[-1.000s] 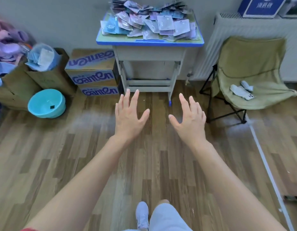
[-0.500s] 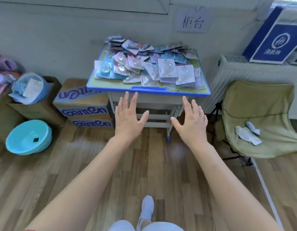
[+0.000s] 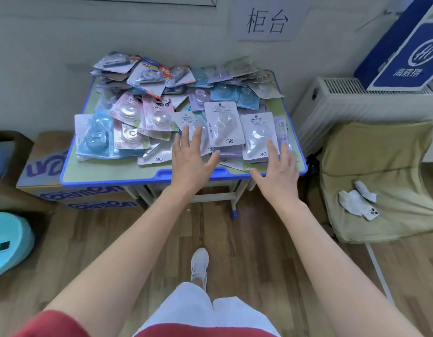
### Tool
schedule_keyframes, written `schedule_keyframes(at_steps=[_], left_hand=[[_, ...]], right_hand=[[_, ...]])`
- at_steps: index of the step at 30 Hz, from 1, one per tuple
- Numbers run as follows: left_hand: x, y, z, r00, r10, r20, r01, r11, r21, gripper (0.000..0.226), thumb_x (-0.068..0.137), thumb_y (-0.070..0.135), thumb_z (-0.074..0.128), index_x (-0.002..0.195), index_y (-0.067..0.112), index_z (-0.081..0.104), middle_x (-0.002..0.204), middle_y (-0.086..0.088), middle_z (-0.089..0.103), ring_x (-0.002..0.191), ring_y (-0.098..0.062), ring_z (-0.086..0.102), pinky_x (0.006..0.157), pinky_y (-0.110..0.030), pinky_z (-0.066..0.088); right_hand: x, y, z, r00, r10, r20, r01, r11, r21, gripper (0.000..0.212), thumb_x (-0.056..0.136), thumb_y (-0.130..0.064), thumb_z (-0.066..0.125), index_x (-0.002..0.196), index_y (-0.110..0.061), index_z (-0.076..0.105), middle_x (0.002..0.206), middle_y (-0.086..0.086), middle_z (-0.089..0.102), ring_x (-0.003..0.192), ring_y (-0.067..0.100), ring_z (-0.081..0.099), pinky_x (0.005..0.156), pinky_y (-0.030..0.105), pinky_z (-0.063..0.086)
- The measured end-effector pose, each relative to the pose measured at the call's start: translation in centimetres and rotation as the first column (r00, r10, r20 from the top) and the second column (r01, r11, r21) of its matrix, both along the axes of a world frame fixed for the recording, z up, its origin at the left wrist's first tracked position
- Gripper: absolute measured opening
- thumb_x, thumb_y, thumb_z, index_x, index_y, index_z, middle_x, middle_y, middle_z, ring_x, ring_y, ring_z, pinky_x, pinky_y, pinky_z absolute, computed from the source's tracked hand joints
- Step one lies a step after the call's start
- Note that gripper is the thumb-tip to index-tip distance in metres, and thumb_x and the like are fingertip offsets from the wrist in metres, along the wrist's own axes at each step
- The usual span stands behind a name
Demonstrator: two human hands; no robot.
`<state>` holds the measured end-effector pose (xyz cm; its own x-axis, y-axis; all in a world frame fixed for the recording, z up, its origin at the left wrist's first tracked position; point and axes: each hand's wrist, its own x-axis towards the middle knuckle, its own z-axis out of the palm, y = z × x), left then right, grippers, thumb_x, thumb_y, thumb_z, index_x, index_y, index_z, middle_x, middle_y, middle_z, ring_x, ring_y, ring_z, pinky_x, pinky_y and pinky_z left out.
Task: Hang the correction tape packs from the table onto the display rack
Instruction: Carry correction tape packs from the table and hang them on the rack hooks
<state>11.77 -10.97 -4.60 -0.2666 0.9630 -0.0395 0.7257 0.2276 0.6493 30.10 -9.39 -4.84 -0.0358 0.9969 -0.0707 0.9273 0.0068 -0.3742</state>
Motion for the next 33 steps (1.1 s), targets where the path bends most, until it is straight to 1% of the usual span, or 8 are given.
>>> schedule_keyframes(at_steps=[4, 8, 14, 17, 20, 23, 27, 33], left_hand=[[0.1, 5.9, -1.0, 0.997, -0.058, 0.059, 0.061, 0.997, -0.054, 0.071, 0.095, 0.039, 0.052, 0.153, 0.025, 0.013, 0.160, -0.004, -0.001, 0.147, -0.024, -0.006, 0.119, -0.040, 0.005], [1.2, 10.4, -1.8, 0.994, -0.096, 0.061, 0.102, 0.988, -0.112, 0.073, 0.094, 0.040, 0.053, 0.152, 0.025, 0.012, 0.160, -0.007, -0.002, 0.147, -0.028, -0.008, 0.119, -0.042, 0.003], [2.9, 15.2, -3.7, 0.994, -0.072, -0.077, 0.050, 0.966, -0.252, 0.084, 0.088, 0.055, 0.054, 0.153, 0.030, 0.006, 0.160, -0.006, -0.010, 0.145, -0.035, -0.010, 0.117, -0.046, 0.001], [3.4, 16.5, -4.4, 0.989, -0.030, -0.143, -0.015, 0.954, -0.301, 0.090, 0.085, 0.061, 0.055, 0.153, 0.029, 0.004, 0.160, -0.007, -0.012, 0.145, -0.036, -0.009, 0.117, -0.046, 0.002], [3.8, 17.2, -4.7, 0.984, -0.016, -0.179, -0.045, 0.941, -0.334, 0.095, 0.084, 0.062, 0.055, 0.153, 0.025, 0.001, 0.159, -0.010, -0.013, 0.146, -0.036, -0.009, 0.117, -0.045, 0.000], [4.2, 17.6, -4.8, 0.988, 0.014, -0.155, -0.067, 0.938, -0.341, 0.095, 0.084, 0.054, 0.060, 0.153, 0.024, 0.002, 0.159, -0.009, -0.013, 0.145, -0.037, -0.010, 0.117, -0.045, 0.000], [4.5, 17.5, -4.7, 0.991, 0.080, -0.103, -0.108, 0.944, -0.310, 0.095, 0.081, 0.047, 0.066, 0.153, 0.025, 0.007, 0.160, -0.007, -0.010, 0.145, -0.037, -0.007, 0.117, -0.046, 0.003], [4.3, 16.4, -4.6, 0.997, 0.018, -0.070, -0.034, 0.971, -0.237, 0.093, 0.079, 0.042, 0.066, 0.152, 0.027, 0.010, 0.160, -0.008, -0.001, 0.146, -0.032, -0.007, 0.118, -0.044, -0.001]], right_hand=[[-1.0, 4.6, -1.7, 0.997, 0.018, 0.070, -0.015, 0.999, -0.044, 0.077, 0.093, -0.042, 0.052, 0.152, -0.026, 0.005, 0.159, 0.011, 0.000, 0.145, 0.032, 0.002, 0.114, 0.048, 0.008], [-1.6, 7.9, -3.0, 0.981, 0.094, 0.171, -0.076, 0.991, -0.109, 0.078, 0.094, -0.045, 0.049, 0.152, -0.025, 0.001, 0.159, 0.008, -0.007, 0.145, 0.033, -0.005, 0.115, 0.047, 0.001], [-1.6, 10.3, -4.5, 0.952, 0.129, 0.276, -0.080, 0.980, -0.184, 0.085, 0.091, -0.056, 0.046, 0.152, -0.023, -0.002, 0.159, 0.008, -0.012, 0.144, 0.039, -0.008, 0.115, 0.051, 0.007], [-1.7, 10.9, -4.8, 0.963, 0.104, 0.250, -0.057, 0.980, -0.190, 0.090, 0.086, -0.059, 0.052, 0.152, -0.023, 0.002, 0.159, 0.007, -0.009, 0.144, 0.039, -0.005, 0.114, 0.049, 0.009], [-1.7, 11.2, -5.0, 0.974, 0.086, 0.211, -0.045, 0.981, -0.190, 0.092, 0.083, -0.056, 0.058, 0.151, -0.023, 0.005, 0.159, 0.005, -0.007, 0.144, 0.039, -0.004, 0.114, 0.048, 0.014], [-1.5, 11.5, -5.2, 0.979, 0.090, 0.185, -0.054, 0.980, -0.190, 0.091, 0.083, -0.052, 0.059, 0.151, -0.022, 0.005, 0.158, 0.006, -0.006, 0.143, 0.040, -0.003, 0.113, 0.048, 0.016], [-1.1, 11.7, -5.3, 0.987, 0.098, 0.126, -0.074, 0.980, -0.185, 0.090, 0.083, -0.048, 0.059, 0.151, -0.022, 0.006, 0.158, 0.005, -0.006, 0.143, 0.040, -0.003, 0.113, 0.049, 0.014], [-0.1, 11.8, -4.8, 0.992, 0.102, 0.073, -0.087, 0.979, -0.187, 0.091, 0.082, -0.051, 0.059, 0.151, -0.024, 0.005, 0.158, 0.005, -0.009, 0.143, 0.037, -0.004, 0.115, 0.048, 0.007]])
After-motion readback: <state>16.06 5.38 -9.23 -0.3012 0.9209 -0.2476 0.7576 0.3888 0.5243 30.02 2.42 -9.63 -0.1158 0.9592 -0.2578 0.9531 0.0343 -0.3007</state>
